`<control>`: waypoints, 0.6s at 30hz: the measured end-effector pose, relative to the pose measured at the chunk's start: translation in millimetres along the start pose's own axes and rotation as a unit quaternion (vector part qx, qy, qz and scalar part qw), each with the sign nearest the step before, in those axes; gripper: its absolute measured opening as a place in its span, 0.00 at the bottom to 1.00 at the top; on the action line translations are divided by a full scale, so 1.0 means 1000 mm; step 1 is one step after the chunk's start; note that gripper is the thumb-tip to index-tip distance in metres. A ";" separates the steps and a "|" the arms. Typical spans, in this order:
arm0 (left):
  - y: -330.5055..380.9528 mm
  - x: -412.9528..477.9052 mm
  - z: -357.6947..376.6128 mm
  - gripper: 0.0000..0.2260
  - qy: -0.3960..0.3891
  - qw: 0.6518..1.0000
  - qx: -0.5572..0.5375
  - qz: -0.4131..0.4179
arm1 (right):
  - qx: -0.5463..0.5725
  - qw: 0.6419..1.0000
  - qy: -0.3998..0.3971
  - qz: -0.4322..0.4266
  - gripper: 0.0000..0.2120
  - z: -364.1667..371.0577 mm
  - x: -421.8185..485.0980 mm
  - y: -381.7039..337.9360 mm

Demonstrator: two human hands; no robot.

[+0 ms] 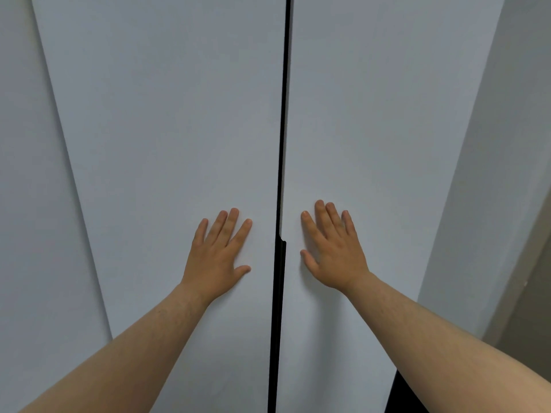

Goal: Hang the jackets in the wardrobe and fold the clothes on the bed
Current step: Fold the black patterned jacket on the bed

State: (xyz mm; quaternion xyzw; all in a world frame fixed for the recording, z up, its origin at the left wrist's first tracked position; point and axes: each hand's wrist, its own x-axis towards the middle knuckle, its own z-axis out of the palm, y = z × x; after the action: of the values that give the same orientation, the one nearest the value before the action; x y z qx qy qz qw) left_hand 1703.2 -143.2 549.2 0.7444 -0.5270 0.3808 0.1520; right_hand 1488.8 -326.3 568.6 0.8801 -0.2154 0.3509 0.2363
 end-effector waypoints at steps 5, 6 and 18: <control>0.002 0.006 0.006 0.50 -0.013 1.000 0.012 -0.008 | -0.007 1.000 -0.006 0.002 0.39 0.001 0.004 0.000; 0.002 0.007 0.006 0.50 -0.016 1.000 0.016 -0.009 | -0.008 1.000 -0.004 0.002 0.39 0.002 0.004 0.000; 0.003 0.015 0.018 0.48 -0.086 0.995 0.043 -0.038 | -0.021 1.000 -0.006 -0.003 0.37 0.017 0.003 0.009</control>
State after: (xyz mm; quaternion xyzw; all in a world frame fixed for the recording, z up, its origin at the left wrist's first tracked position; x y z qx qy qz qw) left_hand 1709.9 -165.5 547.5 0.7995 -0.4929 0.3317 0.0887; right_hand 1495.0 -344.0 562.4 0.8778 -0.2214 0.3400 0.2546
